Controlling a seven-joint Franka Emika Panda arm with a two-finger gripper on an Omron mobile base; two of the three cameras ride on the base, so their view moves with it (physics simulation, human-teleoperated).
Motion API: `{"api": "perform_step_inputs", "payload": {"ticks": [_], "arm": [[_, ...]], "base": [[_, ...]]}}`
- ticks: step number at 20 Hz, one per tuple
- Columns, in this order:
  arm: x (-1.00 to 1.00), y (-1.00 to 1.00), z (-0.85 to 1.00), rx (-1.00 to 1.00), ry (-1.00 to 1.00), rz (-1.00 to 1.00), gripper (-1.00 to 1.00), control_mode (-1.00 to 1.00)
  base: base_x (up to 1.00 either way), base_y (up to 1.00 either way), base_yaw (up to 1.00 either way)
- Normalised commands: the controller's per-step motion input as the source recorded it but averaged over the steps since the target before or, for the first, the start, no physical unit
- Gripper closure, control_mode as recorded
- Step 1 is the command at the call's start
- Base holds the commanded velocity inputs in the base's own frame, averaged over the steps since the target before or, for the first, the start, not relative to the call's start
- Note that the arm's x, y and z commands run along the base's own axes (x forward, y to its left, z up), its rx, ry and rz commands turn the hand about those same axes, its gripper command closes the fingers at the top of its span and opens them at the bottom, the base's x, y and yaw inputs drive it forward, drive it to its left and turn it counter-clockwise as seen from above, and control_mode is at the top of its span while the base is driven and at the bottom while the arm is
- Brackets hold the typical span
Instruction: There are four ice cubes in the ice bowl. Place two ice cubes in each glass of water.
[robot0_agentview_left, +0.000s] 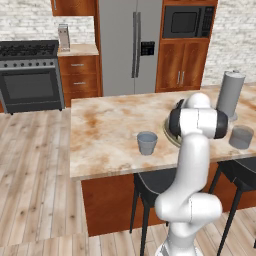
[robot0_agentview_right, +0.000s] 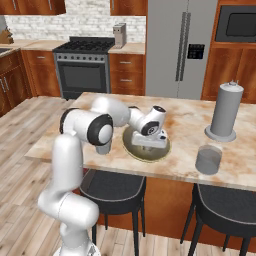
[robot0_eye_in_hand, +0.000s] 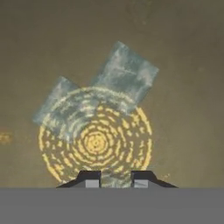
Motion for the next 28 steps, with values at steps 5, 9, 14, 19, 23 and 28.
{"api": "perform_step_inputs", "payload": {"ticks": [5, 9, 14, 19, 23, 28], "arm": [[-0.28, 0.13, 0.53, 0.03, -0.21, -0.04, 1.00, -1.00], [-0.16, 0.15, 0.99, 0.01, -0.32, 0.00, 1.00, -1.00], [-0.70, 0.46, 0.67, 0.00, -0.29, -0.05, 1.00, -1.00], [-0.52, 0.96, 0.44, 0.00, -0.09, -0.02, 1.00, -1.00], [-0.15, 0.75, 0.61, -0.05, 0.03, 0.00, 1.00, -1.00], [0.00, 0.73, 0.32, -0.11, 0.13, 0.00, 1.00, -1.00]], "base": [[0.00, 0.00, 0.00], [0.00, 0.00, 0.00], [0.00, 0.00, 0.00], [0.00, 0.00, 0.00], [0.00, 0.00, 0.00], [0.00, 0.00, 0.00]]}}
